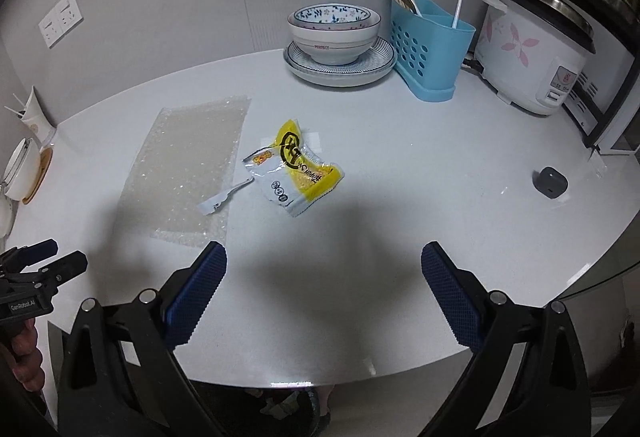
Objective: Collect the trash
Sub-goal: 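Raise both tools back up over the counter toward the bubble wrap, then grasp the bubble wrap with the left tool while the right tool grasps the yellow wrapper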
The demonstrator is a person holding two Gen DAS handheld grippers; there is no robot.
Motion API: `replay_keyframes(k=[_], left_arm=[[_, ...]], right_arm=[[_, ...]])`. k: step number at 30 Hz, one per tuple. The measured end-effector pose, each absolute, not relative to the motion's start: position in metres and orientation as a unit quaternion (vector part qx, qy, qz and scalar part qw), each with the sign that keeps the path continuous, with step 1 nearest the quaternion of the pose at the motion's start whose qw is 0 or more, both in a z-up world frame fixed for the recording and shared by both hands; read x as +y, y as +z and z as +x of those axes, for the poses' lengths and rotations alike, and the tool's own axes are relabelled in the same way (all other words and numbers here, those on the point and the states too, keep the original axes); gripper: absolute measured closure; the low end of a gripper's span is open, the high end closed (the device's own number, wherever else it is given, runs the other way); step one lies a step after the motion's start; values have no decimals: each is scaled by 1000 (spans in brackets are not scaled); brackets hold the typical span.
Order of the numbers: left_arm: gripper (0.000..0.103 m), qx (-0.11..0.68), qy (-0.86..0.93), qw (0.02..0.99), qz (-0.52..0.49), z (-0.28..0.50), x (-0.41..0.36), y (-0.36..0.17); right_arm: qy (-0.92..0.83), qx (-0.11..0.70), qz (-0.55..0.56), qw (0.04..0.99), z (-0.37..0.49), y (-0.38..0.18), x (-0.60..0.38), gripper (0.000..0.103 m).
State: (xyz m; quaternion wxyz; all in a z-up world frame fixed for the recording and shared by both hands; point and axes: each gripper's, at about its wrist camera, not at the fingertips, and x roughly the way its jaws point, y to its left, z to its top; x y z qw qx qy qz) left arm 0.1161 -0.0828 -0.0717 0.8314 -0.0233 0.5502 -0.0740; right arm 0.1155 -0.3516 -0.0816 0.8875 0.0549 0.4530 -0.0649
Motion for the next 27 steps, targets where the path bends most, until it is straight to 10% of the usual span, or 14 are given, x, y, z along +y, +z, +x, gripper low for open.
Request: replay_keyframes(k=[27], left_arm=[[7, 617, -55, 785, 14, 279, -118, -161]], right_arm=[[-69, 531, 59, 843, 266, -171, -341, 11]])
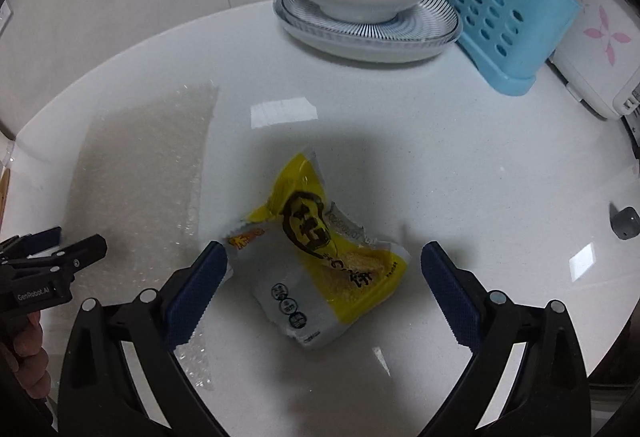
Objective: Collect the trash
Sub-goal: 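Grasp the bubble wrap with the left tool while the right tool grasps the yellow wrapper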
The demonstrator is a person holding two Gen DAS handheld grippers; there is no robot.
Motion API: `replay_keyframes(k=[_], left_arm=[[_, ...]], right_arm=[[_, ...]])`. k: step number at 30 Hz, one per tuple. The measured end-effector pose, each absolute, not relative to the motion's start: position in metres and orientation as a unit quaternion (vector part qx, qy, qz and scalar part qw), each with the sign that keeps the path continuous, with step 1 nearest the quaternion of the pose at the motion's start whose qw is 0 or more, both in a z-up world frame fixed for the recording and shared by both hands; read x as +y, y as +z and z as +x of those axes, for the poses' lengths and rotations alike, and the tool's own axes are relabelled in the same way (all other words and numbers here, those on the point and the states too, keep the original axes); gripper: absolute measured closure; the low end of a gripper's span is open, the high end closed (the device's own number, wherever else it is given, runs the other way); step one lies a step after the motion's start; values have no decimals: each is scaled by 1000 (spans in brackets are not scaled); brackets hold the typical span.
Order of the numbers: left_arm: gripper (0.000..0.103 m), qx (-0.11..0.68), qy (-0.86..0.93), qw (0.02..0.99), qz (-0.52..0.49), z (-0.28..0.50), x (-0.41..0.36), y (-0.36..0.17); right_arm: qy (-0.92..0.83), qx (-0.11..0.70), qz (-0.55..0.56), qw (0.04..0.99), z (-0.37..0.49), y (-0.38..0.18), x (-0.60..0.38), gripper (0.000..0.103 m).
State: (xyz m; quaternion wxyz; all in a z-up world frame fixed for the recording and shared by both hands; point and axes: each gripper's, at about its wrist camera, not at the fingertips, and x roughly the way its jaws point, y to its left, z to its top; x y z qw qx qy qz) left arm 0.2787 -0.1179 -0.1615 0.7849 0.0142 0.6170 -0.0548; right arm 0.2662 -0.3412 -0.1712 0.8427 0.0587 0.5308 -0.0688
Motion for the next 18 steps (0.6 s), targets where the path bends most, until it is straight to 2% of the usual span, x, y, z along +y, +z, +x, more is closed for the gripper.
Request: replay_keyframes(k=[2, 7, 9, 16, 18], left_arm=[[6, 619, -46, 783, 34, 281, -125, -164], [7, 626, -37, 777, 42, 283, -132, -167], [11, 629, -38, 775, 46, 282, -135, -166], [33, 637, -42, 768, 50, 278, -148, -160], [39, 637, -44, 768, 55, 276, -152, -159]], right_arm=[[-72, 537, 59, 838, 268, -177, -342, 12], [-68, 546, 63, 833, 267, -186, -339, 23], [-66, 544, 60, 835, 267, -185, -337, 29], [-56, 542, 57, 837, 263, -181, -332, 47], [-60, 540, 57, 838, 260, -180, -332, 55]])
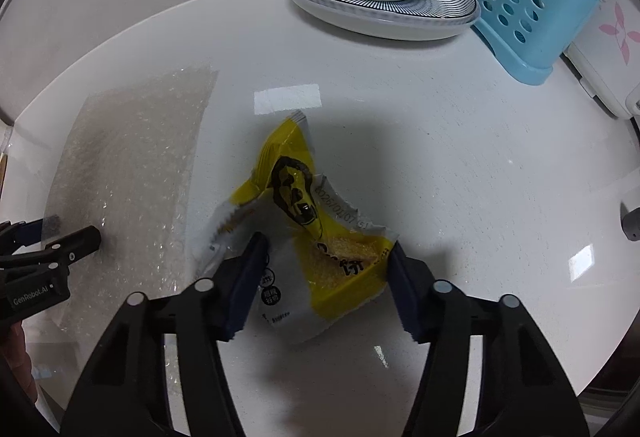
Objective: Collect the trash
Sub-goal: 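Grasp the bubble wrap with the left tool while the right tool grasps the yellow wrapper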
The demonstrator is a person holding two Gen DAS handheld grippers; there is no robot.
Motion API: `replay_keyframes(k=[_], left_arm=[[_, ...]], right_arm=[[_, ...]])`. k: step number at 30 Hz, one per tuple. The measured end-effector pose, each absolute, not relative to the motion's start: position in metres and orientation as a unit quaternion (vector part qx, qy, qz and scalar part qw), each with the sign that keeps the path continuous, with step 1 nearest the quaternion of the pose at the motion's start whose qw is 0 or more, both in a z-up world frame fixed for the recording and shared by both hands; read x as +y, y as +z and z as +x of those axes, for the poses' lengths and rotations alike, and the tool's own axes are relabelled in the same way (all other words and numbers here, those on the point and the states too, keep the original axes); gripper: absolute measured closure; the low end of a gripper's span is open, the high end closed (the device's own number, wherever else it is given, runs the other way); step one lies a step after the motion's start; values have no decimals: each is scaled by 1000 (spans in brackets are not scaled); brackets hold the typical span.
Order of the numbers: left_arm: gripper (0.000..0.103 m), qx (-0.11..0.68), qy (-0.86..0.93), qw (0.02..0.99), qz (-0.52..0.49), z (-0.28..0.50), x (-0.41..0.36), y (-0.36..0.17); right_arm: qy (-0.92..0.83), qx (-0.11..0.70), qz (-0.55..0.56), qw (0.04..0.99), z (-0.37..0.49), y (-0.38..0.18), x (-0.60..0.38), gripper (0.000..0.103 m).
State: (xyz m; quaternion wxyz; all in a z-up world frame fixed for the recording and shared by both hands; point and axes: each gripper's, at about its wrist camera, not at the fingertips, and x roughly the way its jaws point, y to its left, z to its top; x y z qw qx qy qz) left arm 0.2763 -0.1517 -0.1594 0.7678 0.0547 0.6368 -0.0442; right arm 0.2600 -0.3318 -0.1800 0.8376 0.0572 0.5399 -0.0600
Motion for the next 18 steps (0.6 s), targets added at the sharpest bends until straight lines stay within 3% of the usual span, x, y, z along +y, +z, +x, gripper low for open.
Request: replay_keyframes(k=[3, 6, 8, 18], left_arm=[[45, 634, -48, 770, 59, 275, -157, -159], [61, 630, -55, 772, 66, 272, -167, -157], [77, 627, -63, 773, 72, 271, -175, -156], [94, 605, -75, 790, 61, 259, -191, -154]], right_arm=[[-62, 539, 58, 838, 257, -179, -331, 65], [-60, 539, 61, 838, 257, -178, -332, 71], [-58, 539, 61, 838, 257, -179, -334, 73], [-59, 535, 65, 840, 264, -175, -340, 77]])
